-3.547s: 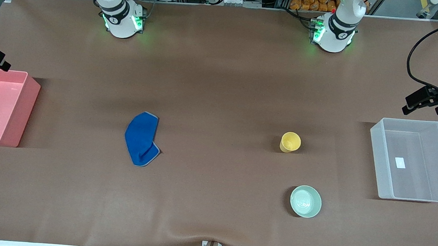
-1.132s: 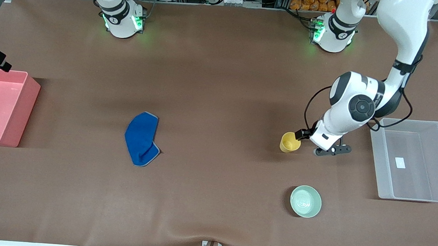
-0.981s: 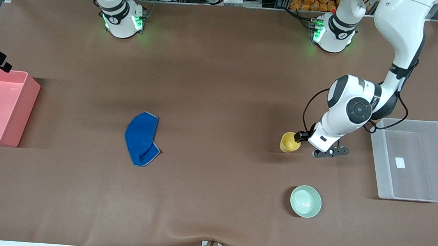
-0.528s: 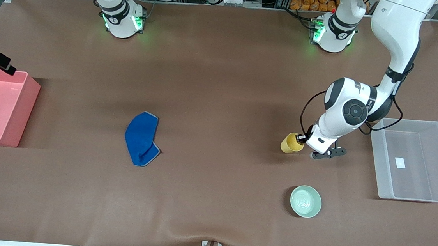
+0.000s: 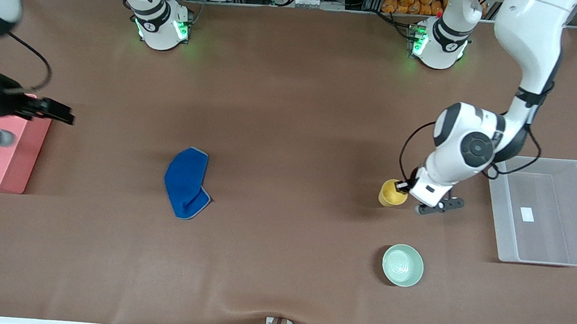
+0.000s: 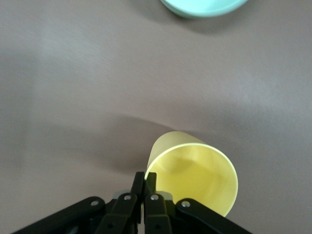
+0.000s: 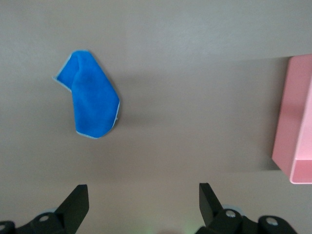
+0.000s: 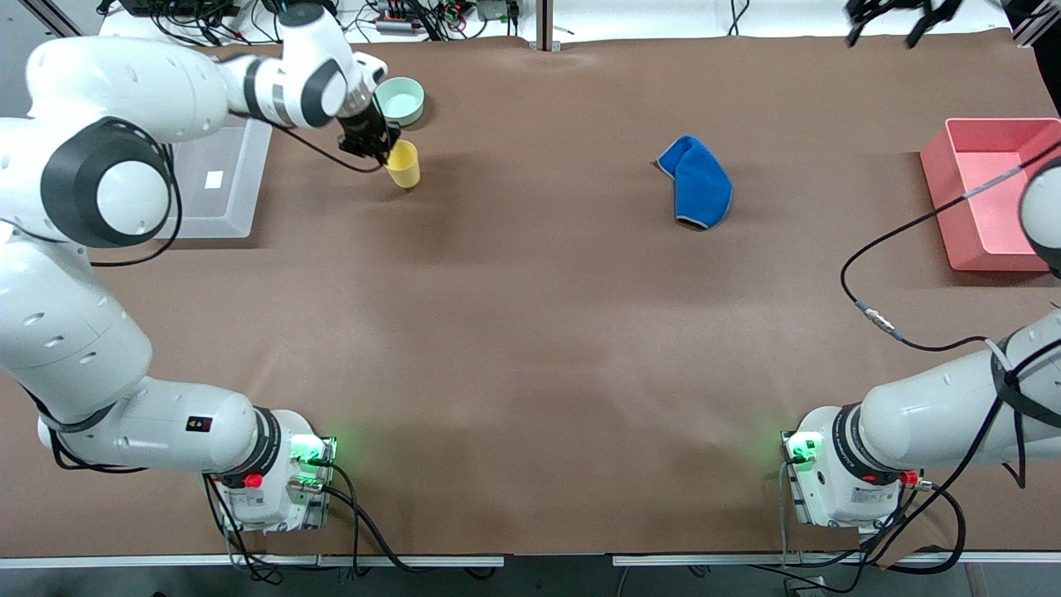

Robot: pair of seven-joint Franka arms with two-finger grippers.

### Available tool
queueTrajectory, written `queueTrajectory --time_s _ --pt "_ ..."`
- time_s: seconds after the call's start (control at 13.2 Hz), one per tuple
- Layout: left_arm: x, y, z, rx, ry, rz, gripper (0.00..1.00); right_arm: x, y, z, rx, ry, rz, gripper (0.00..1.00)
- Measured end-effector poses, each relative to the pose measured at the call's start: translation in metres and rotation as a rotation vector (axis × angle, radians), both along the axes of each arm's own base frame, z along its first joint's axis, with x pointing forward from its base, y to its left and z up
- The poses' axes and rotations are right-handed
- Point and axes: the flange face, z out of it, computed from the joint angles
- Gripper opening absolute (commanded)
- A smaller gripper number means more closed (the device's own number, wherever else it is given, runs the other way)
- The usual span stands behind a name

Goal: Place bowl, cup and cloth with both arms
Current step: 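Grasp the yellow cup with the left gripper while the right gripper reaches out, then carry the cup into the clear bin while the right gripper reaches the cloth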

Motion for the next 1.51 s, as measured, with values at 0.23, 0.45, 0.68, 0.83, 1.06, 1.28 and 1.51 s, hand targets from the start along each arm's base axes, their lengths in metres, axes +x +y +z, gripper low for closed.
queueTrajectory --time_s 0.23,0.45,0.68,0.83,1.06,1.28,1.51 --pt "0.03 0.044 0.062 0.012 0.026 -0.007 0.0 0.019 0.029 -0.063 -0.008 0.087 0.041 1.0" --pt "0.05 0.106 0.102 0.013 0.03 -0.041 0.0 0.026 0.033 -0.093 -0.012 0.131 0.045 1.0" --pt "0.058 0.19 0.12 0.027 0.006 -0.109 0.0 0.03 0.035 -0.123 -0.013 0.182 0.048 1.0" --pt "0.062 0.244 0.125 0.07 -0.008 -0.153 0.0 0.033 0.052 -0.169 -0.02 0.246 0.073 1.0" --pt "0.066 0.297 0.106 0.095 0.015 -0.227 0.0 0.047 0.09 -0.252 -0.03 0.241 0.123 1.0" --pt "0.078 0.328 0.069 0.087 0.031 -0.238 0.0 0.056 0.105 -0.313 0.029 0.212 0.092 1.0" --pt "0.084 0.357 0.055 0.104 0.036 -0.273 0.0 0.056 0.097 -0.34 0.061 0.228 0.046 1.0"
